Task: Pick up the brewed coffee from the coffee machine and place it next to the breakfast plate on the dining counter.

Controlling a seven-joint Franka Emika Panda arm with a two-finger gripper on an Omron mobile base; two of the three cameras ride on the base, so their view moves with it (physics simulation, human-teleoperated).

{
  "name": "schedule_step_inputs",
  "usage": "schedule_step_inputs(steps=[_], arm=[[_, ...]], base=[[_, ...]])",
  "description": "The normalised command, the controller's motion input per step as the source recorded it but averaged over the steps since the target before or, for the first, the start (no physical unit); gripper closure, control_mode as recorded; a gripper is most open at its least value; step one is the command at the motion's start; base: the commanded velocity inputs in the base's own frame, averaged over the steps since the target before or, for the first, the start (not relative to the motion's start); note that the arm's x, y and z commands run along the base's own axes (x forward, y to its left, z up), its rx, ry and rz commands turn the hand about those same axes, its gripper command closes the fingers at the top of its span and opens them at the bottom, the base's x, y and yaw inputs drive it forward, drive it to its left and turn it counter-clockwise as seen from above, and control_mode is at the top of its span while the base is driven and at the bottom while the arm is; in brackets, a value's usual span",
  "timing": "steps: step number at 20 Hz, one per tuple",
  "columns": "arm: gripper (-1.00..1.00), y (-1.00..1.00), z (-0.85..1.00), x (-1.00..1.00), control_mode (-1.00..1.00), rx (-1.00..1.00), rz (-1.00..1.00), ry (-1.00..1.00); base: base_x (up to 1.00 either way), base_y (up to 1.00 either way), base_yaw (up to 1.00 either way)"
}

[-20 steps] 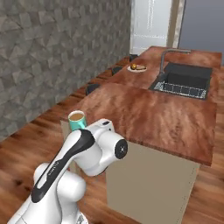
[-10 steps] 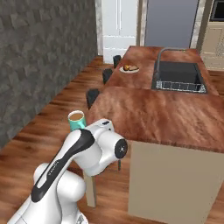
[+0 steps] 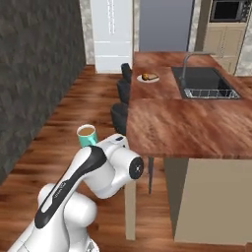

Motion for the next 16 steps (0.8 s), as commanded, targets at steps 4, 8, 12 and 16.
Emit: schedule_step_inputs(steps=[4,8,12,16], arm=[[1.0,0.0,0.0,0.0,1.0,0.0,0.0,0.0],[1.0,0.0,0.0,0.0,1.0,0.0,0.0,0.0],[1.0,0.0,0.0,0.0,1.0,0.0,0.0,0.0],[1.0,0.0,0.0,0.0,1.0,0.0,0.0,0.0]], base=[[0.48,1.0,-0.35],[0.51,1.0,-0.37],[0.56,1.0,-0.39],[0.63,1.0,-0.41]])
